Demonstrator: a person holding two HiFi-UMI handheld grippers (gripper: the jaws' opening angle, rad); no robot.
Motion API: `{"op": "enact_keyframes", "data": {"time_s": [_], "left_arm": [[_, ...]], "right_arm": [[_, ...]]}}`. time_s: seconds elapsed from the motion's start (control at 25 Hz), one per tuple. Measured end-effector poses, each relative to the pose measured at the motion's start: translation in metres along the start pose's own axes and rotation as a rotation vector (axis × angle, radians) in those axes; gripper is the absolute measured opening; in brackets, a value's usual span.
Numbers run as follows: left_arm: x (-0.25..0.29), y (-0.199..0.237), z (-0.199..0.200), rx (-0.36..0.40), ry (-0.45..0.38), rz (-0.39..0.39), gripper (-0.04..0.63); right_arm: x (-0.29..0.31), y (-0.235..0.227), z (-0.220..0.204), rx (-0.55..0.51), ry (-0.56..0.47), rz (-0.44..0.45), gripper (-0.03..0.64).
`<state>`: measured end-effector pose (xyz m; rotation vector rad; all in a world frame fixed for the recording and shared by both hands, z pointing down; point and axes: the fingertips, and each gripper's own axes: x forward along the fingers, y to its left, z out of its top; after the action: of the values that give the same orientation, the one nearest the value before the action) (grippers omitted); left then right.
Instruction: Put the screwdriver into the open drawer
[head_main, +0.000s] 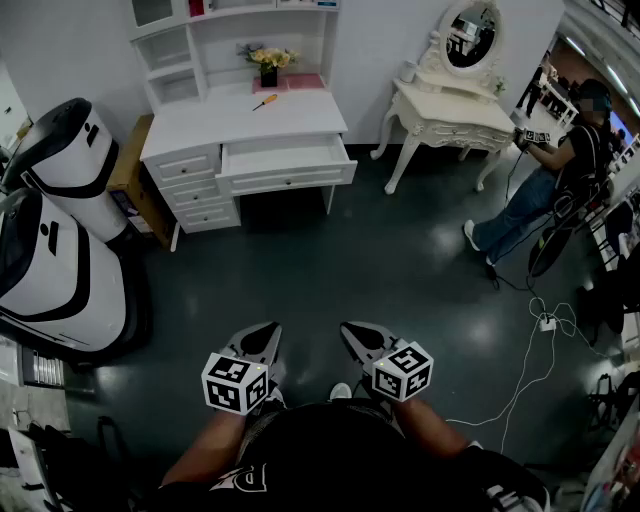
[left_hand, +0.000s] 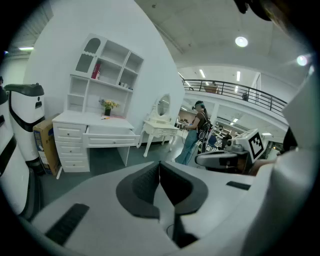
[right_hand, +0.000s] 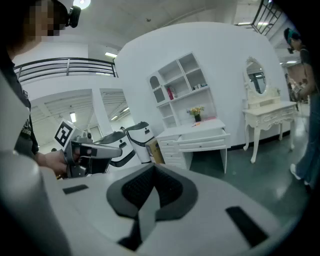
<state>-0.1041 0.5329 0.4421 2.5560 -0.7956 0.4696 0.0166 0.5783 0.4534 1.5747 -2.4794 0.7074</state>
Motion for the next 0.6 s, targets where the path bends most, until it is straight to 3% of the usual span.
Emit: {"op": "enact_keyframes", "data": {"time_s": [0.6], "left_arm": [[0.0001,0.0006,0.0074,0.016,-0.013,0.003,0.015]], "right_arm": [[0.0024,0.0021,0.0033,-0.006,-0.006,0.014,0.006]]}}
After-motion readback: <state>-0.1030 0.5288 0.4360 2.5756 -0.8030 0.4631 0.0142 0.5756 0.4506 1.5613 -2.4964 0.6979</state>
